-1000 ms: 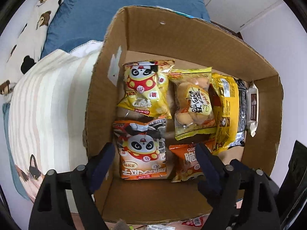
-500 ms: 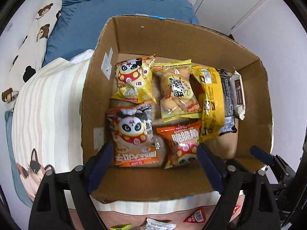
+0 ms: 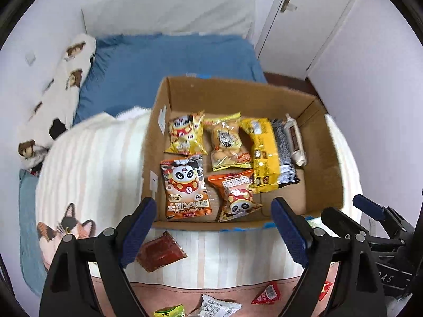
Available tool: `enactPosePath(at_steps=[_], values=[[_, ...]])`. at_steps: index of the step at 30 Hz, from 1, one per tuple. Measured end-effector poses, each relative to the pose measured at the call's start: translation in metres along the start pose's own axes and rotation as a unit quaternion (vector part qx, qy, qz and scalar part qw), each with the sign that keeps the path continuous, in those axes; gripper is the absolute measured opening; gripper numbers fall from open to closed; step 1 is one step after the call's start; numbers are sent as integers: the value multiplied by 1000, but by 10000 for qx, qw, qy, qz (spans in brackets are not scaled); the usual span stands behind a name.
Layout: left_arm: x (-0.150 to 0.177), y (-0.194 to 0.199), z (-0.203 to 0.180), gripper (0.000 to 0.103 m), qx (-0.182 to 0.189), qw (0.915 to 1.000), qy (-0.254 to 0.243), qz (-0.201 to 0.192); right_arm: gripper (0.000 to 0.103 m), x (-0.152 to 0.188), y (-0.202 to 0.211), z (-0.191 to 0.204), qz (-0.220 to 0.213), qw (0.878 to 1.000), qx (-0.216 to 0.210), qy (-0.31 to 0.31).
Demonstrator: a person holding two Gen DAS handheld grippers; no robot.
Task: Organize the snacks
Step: 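Withdraw both tools from the box toward the remaining snacks, then grasp the green watermelon candy bag with the left tool while the right tool grasps the white wrapper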
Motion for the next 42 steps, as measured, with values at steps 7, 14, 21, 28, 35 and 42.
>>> enactPosePath(at_steps=[7,14,21,28,35,42], values=[[66,29,9,89,-108,9998,86,-176,98,57,36,-2,-10,9991,-381,-173],[187,-29,60,89,-476,9909,844,931,98,167,-27,2,1257,9817,-1125,-887],[281,-113,104,88,-268,9575,1846,2198,74,243,-96,24,2154,9545,-1446,-1473],[300,-137,108,50,-332,9584,1864,2137,75,264,-134,45,2492,9388,-1284,-2001],[304,-127,120,50,-396,9629,1730,2032,74,268,-175,72,2567,9437,-566,-2007],[311,-125,123,51,-301,9604,1843,2068,55,267,-174,95,2749,9613,-167,102]])
Point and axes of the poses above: each gripper's, at about its wrist camera, not at the fingertips, and y roughly against the way its jaws point, z to its left, x to its underside, the point moved 4 cm from there along -y, roughly the way its jaws point, and after that the axes turned 2 degrees about z, right-handed, at the moved point
